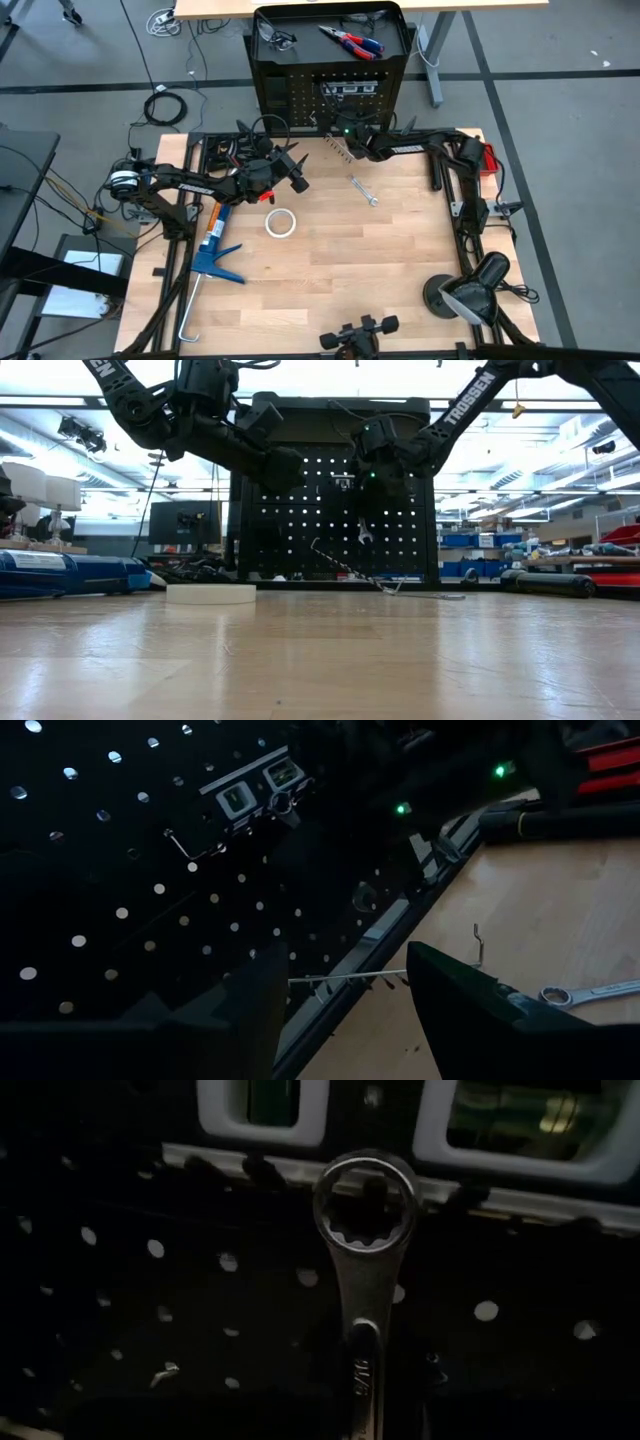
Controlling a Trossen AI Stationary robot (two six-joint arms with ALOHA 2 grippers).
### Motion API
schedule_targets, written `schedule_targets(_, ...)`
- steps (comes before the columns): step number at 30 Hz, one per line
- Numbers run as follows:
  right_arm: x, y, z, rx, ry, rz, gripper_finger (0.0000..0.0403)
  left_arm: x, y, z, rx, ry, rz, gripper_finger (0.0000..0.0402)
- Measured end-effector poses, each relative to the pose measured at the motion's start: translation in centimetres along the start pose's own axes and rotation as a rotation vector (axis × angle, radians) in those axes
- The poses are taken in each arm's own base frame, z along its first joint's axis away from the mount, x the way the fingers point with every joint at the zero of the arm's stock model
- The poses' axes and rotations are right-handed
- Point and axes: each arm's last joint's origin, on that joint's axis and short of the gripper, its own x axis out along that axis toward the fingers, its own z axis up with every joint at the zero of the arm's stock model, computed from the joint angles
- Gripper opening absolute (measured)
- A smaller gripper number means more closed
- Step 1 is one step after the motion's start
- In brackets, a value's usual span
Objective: Hang tools onto peg board
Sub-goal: Unhang the wrench from the peg board
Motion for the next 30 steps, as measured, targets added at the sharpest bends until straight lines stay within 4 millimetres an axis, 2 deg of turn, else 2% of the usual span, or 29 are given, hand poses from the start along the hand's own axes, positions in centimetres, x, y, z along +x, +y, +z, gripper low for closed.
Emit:
schedule_targets(19, -1.5, -0.5, 1.8, -0.011, 0.055, 0.05, 0.0049, 0.0, 0.0, 0.0, 0.0, 0.0, 0.0, 0.0211)
schedule_targets(23, -1.9, -0.2, 1.4, -0.042, 0.085, 0.062, 0.0049, 0.0, 0.0, 0.0, 0.0, 0.0, 0.0, 0.0211)
schedule_targets(26, -2.9, 0.3, 0.8, -0.1, 0.16, 0.12, 0.0048, 0.0, 0.0, -0.1, 0.004, 0.005, 0.0, 0.0211)
schedule_targets(30, -5.7, 0.3, 0.4, -0.216, 0.317, 0.163, 0.0048, 0.0, -0.1, -0.2, 0.04, 0.021, -0.003, 0.0211)
